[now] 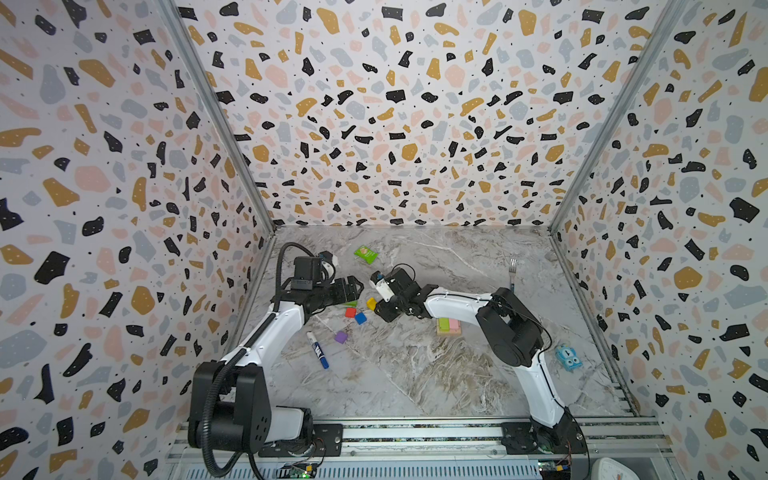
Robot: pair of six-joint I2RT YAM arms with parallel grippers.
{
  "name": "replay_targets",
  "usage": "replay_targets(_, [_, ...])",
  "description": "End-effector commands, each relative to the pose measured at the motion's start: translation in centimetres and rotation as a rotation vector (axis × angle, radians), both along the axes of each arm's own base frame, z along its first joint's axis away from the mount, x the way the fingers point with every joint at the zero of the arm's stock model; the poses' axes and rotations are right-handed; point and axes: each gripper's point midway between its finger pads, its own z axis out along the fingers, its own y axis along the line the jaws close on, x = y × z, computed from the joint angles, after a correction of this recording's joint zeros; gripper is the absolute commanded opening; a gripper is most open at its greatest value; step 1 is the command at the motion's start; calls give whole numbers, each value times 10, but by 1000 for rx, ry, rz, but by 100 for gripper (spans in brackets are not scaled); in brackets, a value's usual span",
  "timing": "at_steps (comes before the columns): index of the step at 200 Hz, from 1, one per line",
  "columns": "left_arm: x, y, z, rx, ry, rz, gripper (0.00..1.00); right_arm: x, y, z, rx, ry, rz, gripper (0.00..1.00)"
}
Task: Build the wood block tower
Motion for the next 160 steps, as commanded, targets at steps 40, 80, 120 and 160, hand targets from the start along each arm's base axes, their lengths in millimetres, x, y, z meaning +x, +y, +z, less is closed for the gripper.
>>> replay_targets(40, [2, 1, 1, -11, -8, 2, 93, 3, 4, 16, 50, 3, -9, 32])
replay_targets(80, [2, -1, 1, -18, -9, -5, 93, 2, -8, 38, 162, 91, -17, 24])
replay_targets(120, [0, -12, -3, -92, 14, -32, 93, 3, -31, 58, 275, 181, -40, 20])
replay_targets(160, [1, -31, -4, -236, 47, -50, 93, 1, -47, 76, 263, 139, -65, 18])
